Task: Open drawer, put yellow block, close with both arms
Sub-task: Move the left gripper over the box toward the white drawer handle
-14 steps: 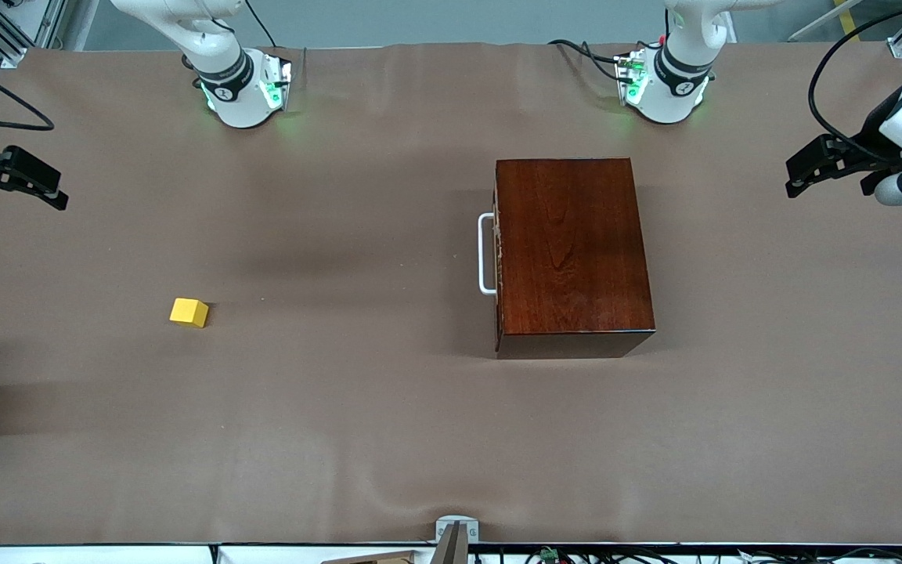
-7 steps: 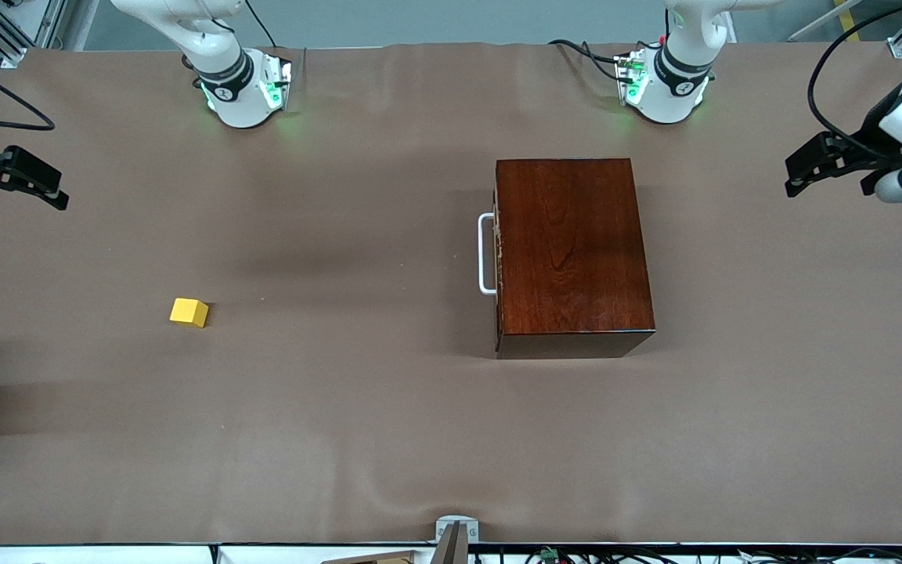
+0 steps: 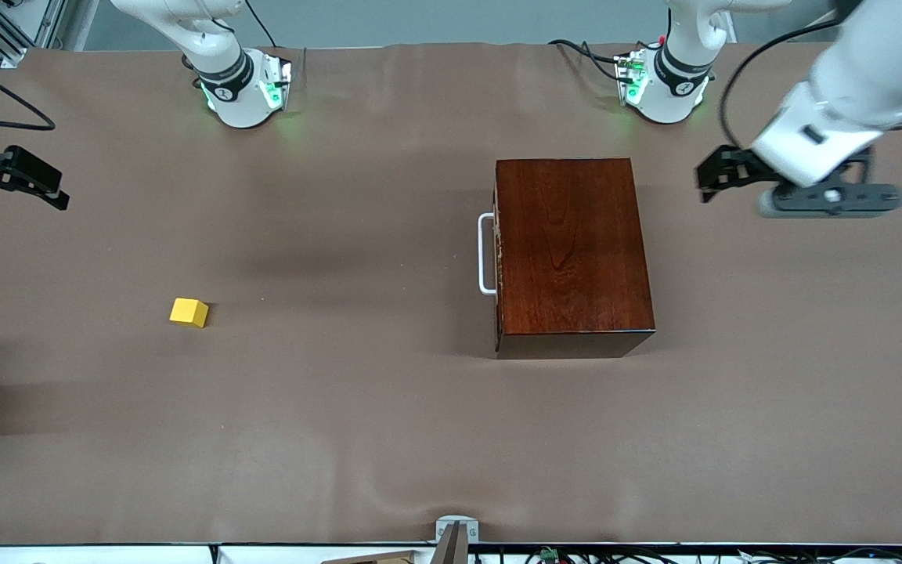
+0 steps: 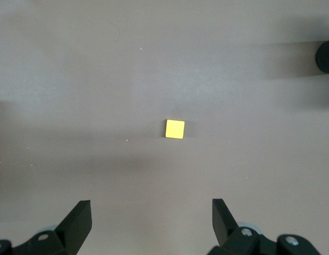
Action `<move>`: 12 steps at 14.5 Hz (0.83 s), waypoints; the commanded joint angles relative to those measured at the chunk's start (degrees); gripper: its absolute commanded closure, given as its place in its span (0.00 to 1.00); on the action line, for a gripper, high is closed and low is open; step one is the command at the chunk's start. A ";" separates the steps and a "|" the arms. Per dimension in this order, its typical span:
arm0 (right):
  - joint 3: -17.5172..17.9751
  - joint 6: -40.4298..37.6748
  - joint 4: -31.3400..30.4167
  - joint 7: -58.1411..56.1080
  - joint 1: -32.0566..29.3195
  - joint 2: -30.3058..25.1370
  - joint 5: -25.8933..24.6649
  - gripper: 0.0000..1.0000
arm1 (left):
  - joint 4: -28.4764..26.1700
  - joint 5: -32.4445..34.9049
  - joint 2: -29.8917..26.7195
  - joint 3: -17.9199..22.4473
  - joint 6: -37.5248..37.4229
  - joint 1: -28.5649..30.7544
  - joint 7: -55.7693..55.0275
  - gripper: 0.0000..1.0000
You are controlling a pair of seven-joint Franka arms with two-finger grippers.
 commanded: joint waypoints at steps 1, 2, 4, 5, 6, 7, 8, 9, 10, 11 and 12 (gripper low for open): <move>-0.23 -0.12 0.45 0.35 0.53 -0.02 0.99 0.00 | 2.52 -0.33 3.68 0.06 0.24 -4.88 -7.06 0.00; -0.14 -0.12 0.36 0.35 0.53 -0.02 0.99 0.00 | 4.01 0.28 5.43 0.06 0.33 -6.99 -8.83 0.00; -0.14 -0.12 0.36 0.35 0.27 -0.02 0.99 0.00 | 6.91 3.44 9.38 0.06 0.94 -12.52 -10.51 0.00; -0.23 -0.12 0.36 0.26 0.10 -0.02 0.99 0.00 | 8.06 4.58 11.23 0.06 1.73 -14.46 -12.78 0.00; -0.23 -0.12 0.36 0.26 0.01 -0.02 0.99 0.00 | 8.76 4.94 12.99 0.06 2.87 -16.13 -15.41 0.00; -0.23 -0.12 0.36 0.26 0.01 -0.02 0.99 0.00 | 9.03 5.03 14.57 0.15 4.71 -17.72 -17.79 0.00; -0.23 -0.12 0.36 0.26 0.01 -0.02 0.90 0.00 | 9.03 5.56 16.07 0.24 6.90 -19.56 -19.73 0.00; -0.23 -0.12 0.27 0.17 0.09 -0.02 0.90 0.00 | 9.12 7.21 17.73 0.32 9.01 -21.49 -21.31 0.00; -0.23 -0.12 0.27 0.17 0.09 -0.02 0.90 0.00 | 10.08 9.23 19.58 0.59 11.21 -23.60 -22.81 0.00; -0.23 -0.12 0.27 0.17 0.18 -0.02 0.90 0.00 | 11.92 10.56 21.86 1.02 12.27 -25.80 -25.00 0.00; -0.23 -0.12 0.27 0.26 0.27 -0.02 0.90 0.00 | 14.02 11.09 24.41 1.46 12.46 -27.47 -27.72 0.00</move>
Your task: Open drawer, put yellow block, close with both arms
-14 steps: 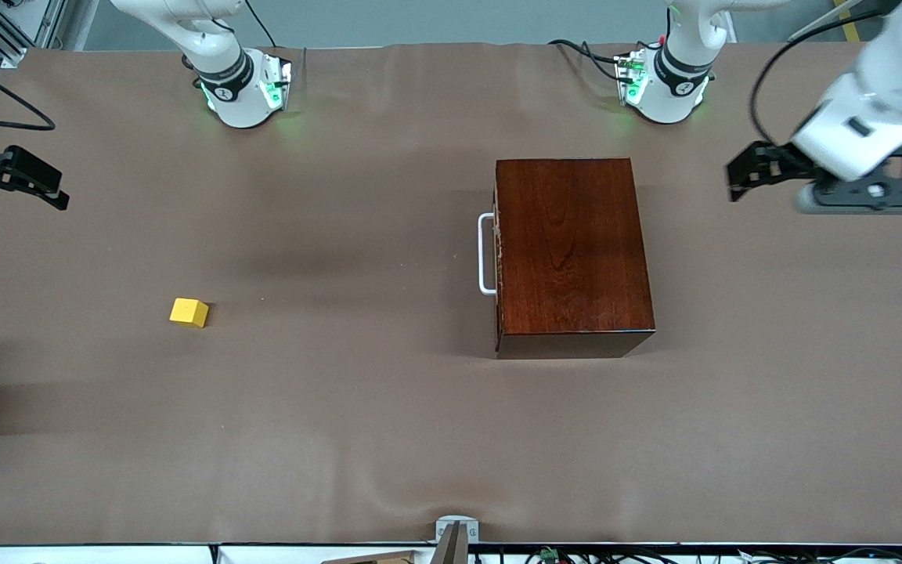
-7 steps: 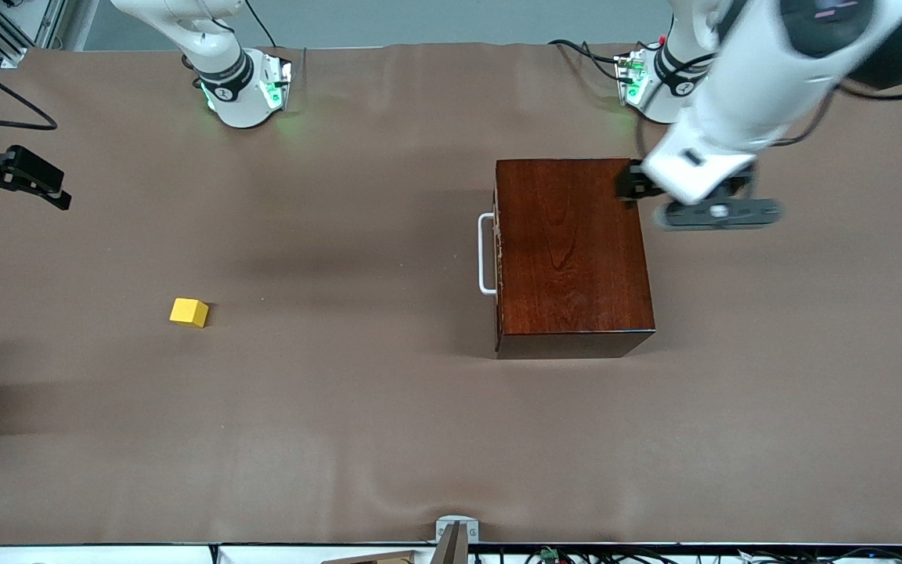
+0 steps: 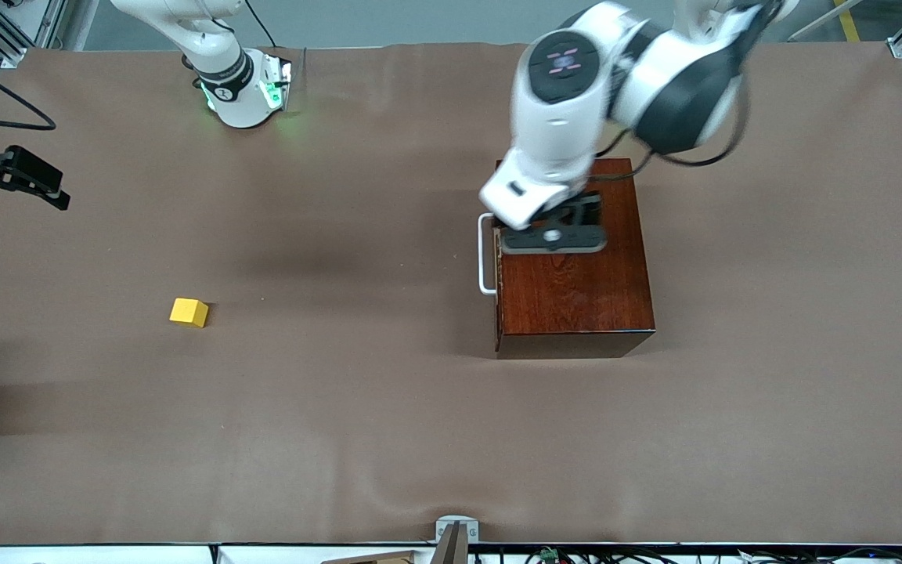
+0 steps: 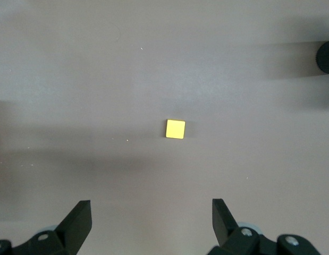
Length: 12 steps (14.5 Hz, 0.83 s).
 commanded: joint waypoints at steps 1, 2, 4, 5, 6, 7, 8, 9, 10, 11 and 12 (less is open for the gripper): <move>-0.15 -0.13 0.27 0.26 0.17 -0.02 0.86 0.00 | 7.83 2.67 7.40 1.67 0.24 -5.00 -5.99 0.00; -0.15 -0.13 0.27 0.26 0.17 -0.02 0.86 0.00 | 8.46 2.67 8.90 2.38 1.37 -6.41 -7.23 0.00; -0.15 -0.04 0.36 0.26 0.25 -0.02 0.86 0.00 | 8.46 2.67 10.58 5.35 4.71 -10.00 -8.82 0.00; -0.15 -0.13 0.36 0.26 0.26 -0.02 0.86 0.00 | 8.64 2.67 11.63 7.81 4.99 -12.55 -9.96 0.00; -0.15 -0.13 0.27 0.26 0.08 -0.02 0.86 0.00 | 8.73 2.67 12.77 10.27 5.08 -15.18 -10.23 0.00; -0.15 -0.13 0.36 0.26 -0.01 -0.02 0.86 0.00 | 8.73 2.58 13.91 12.82 5.08 -17.65 -10.32 0.00; -0.15 -0.30 0.27 0.26 -0.10 -0.02 0.86 0.00 | 8.81 2.58 15.14 14.84 5.16 -19.85 -10.41 0.00; -0.15 -0.30 0.27 0.17 -0.27 -0.02 0.86 0.00 | 8.99 2.58 15.94 16.60 5.77 -21.43 -11.19 0.00; -0.15 -0.30 0.27 0.17 -0.36 -0.02 0.86 0.00 | 9.08 2.58 16.64 17.49 6.74 -22.41 -12.85 0.00; -0.15 -0.22 0.27 0.17 -0.27 -0.02 0.86 0.00 | 9.08 2.58 17.69 17.50 7.44 -22.85 -13.83 0.00; -0.15 -0.30 0.27 0.26 -0.10 -0.02 0.86 0.00 | 9.17 2.67 18.31 17.50 7.62 -22.94 -14.01 0.00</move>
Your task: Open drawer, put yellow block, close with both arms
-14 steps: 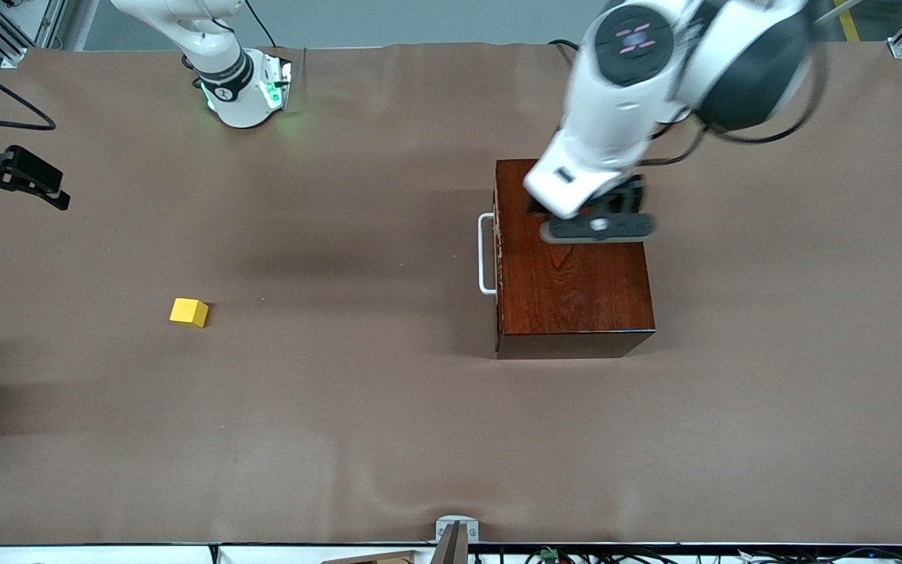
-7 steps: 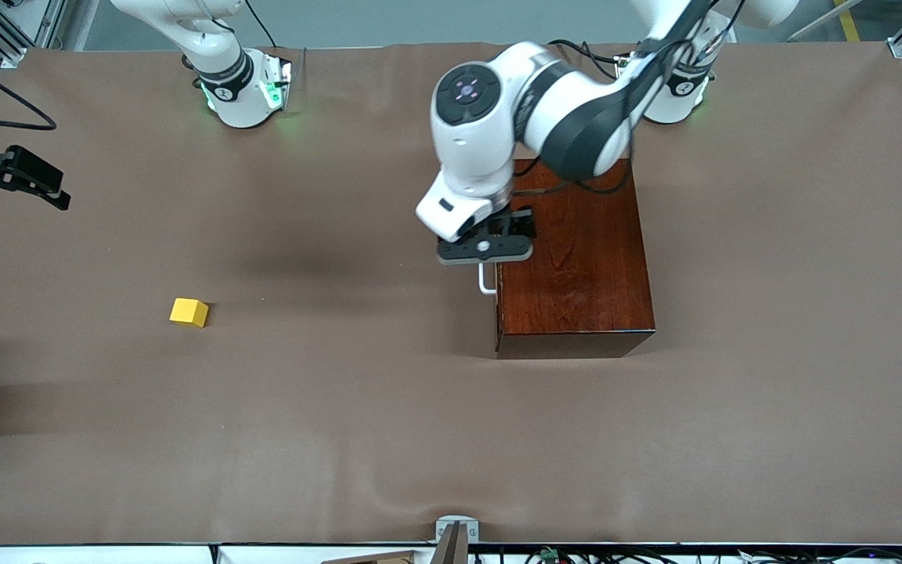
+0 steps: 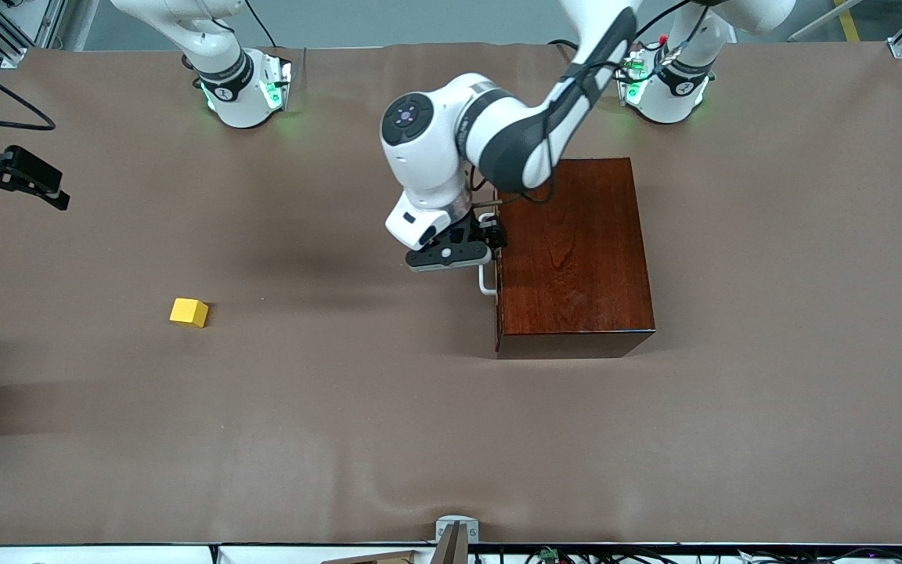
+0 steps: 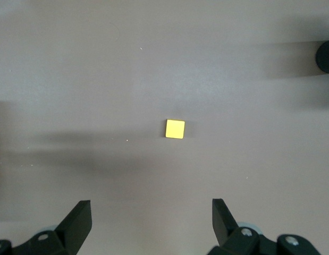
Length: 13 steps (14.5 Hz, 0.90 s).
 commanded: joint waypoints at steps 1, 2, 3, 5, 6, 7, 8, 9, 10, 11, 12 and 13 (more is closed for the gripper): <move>-0.06 -0.29 0.28 0.26 -0.05 -0.02 0.85 0.00 | 2.33 1.47 2.70 1.23 0.79 -1.39 -1.45 0.00; -0.06 -0.29 0.28 0.26 -0.05 -0.02 0.85 0.00 | 2.32 1.47 3.14 1.58 0.88 -2.18 -1.45 0.00; -0.06 -0.29 0.28 0.26 -0.14 -0.02 0.85 0.00 | 1.98 2.17 3.41 1.93 0.80 -2.97 -1.45 0.00; -0.06 -0.29 0.28 0.26 -0.05 -0.02 0.85 0.00 | 1.89 3.93 4.63 1.76 0.36 -3.51 -1.36 0.00; -0.06 -0.20 0.28 0.26 -0.05 -0.02 0.85 0.00 | 1.80 4.02 5.07 1.76 0.27 -3.59 -1.36 0.00; -0.06 -0.20 0.28 0.26 0.03 -0.02 0.85 0.00 | 1.71 4.20 5.60 1.76 0.01 -3.68 -1.27 0.00; -0.06 -0.20 0.28 0.26 0.12 -0.02 0.85 0.00 | 1.54 5.24 6.04 1.76 -0.60 -4.03 -1.18 0.00; -0.06 -0.20 0.28 0.26 0.12 -0.02 0.85 0.00 | 1.45 6.21 6.39 1.67 -1.39 -4.03 -1.01 0.00; -0.06 -0.20 0.28 0.26 -0.05 -0.02 0.85 0.00 | 1.36 6.83 6.48 1.58 -2.01 -4.03 -0.92 0.00; -0.06 -0.20 0.28 0.26 -0.05 -0.02 0.85 0.00 | 1.27 7.10 6.57 1.58 -2.28 -4.03 -0.74 0.00; -0.06 -0.20 0.28 0.26 -0.14 -0.02 0.85 0.00 | 1.27 7.10 6.57 1.50 -2.37 -4.03 -0.66 0.00; -0.06 -0.20 0.28 0.35 -0.14 -0.02 0.85 0.00 | 1.27 6.92 6.66 1.50 -2.37 -4.03 -0.74 0.00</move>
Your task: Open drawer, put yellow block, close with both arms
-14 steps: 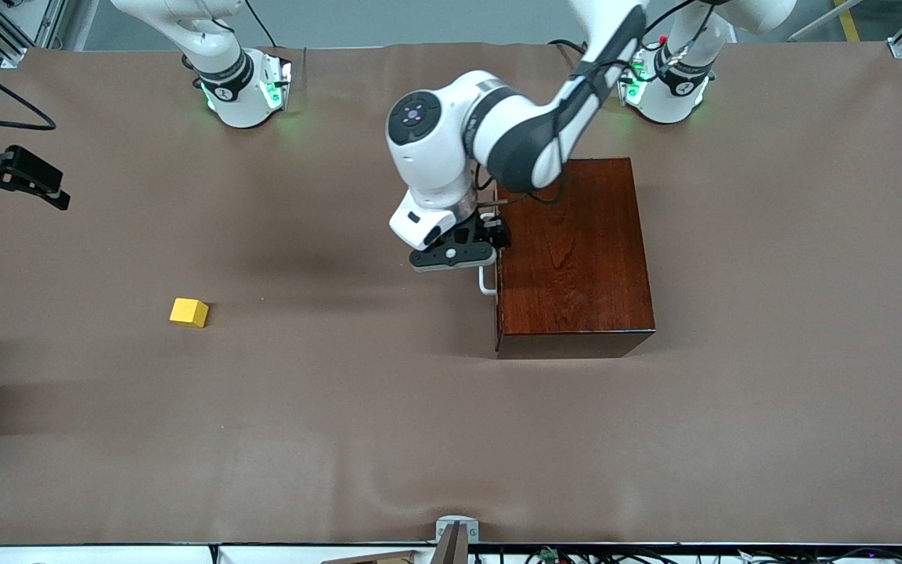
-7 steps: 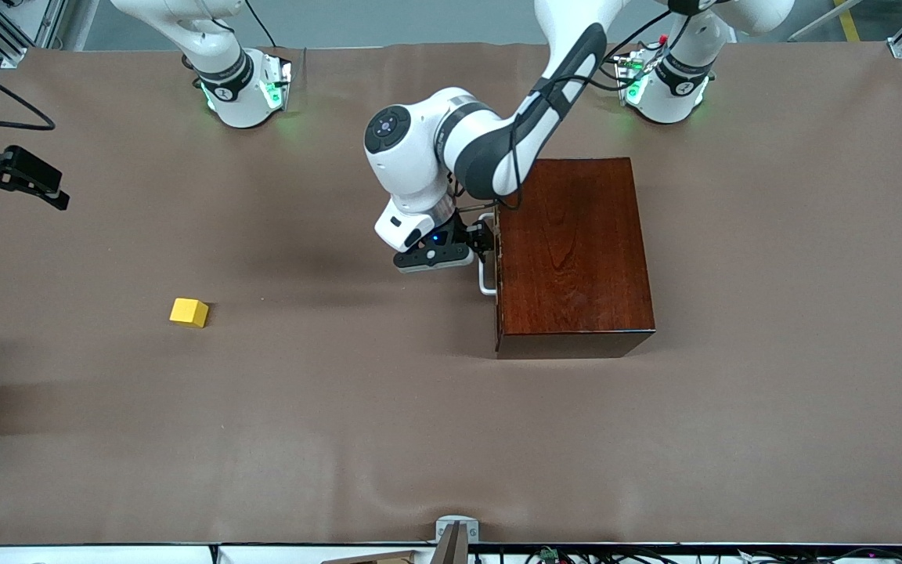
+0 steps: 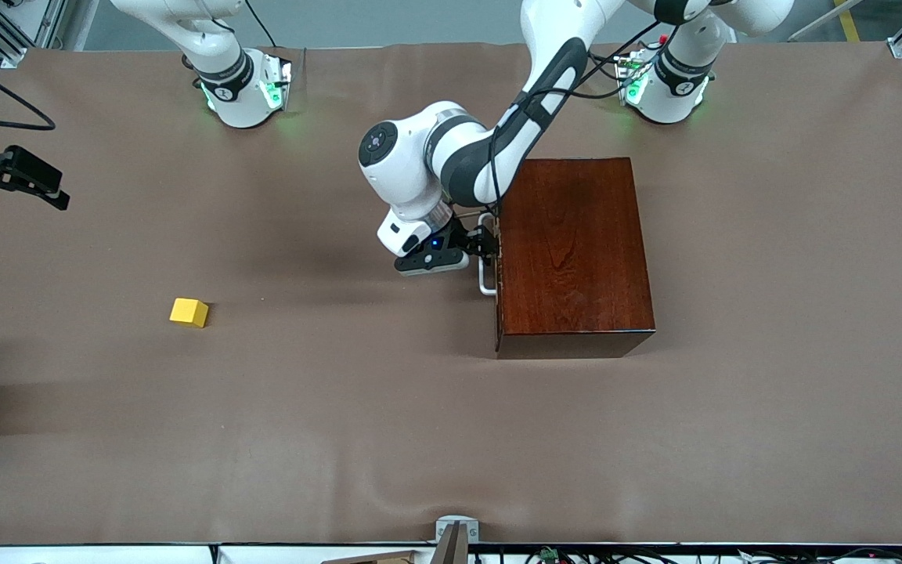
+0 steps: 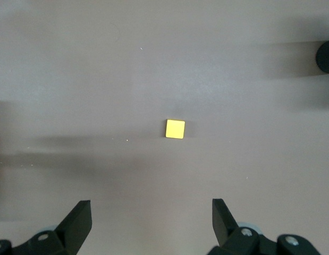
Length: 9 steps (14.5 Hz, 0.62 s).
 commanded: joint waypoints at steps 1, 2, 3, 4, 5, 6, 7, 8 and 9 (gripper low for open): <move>-0.09 -0.29 0.27 0.35 -0.15 -0.02 0.85 0.00 | 1.30 1.28 0.83 0.62 -1.40 -0.79 -0.03 0.00; -0.09 -0.20 0.27 0.35 -0.06 -0.02 0.85 0.00 | 1.48 1.28 0.92 0.54 -1.05 -0.79 -0.12 0.00; -0.09 -0.20 0.27 0.35 0.03 -0.02 0.85 0.00 | 1.66 1.10 1.01 0.45 -0.61 -0.79 -0.56 0.00; -0.09 -0.29 0.27 0.35 0.20 -0.02 0.85 0.00 | 1.74 1.01 1.18 0.36 0.18 -0.79 -1.00 0.00; -0.09 -0.20 0.27 0.35 0.20 -0.02 0.85 0.00 | 1.83 0.84 1.19 0.19 1.14 -0.79 -2.05 0.00; -0.09 -0.20 0.27 0.35 0.03 -0.02 0.85 0.00 | 1.83 0.58 1.27 0.01 2.46 -0.87 -3.45 0.00; -0.09 -0.20 0.27 0.35 0.03 -0.02 0.85 0.00 | 1.83 0.49 1.45 -0.08 3.60 -0.96 -4.59 0.00; -0.09 -0.29 0.27 0.35 -0.06 -0.02 0.85 0.00 | 1.83 0.57 1.71 -0.69 4.40 -1.14 -5.39 0.00; -0.09 -0.29 0.27 0.35 -0.15 -0.02 0.85 0.00 | 1.92 0.49 1.80 -0.78 4.93 -1.14 -6.18 0.00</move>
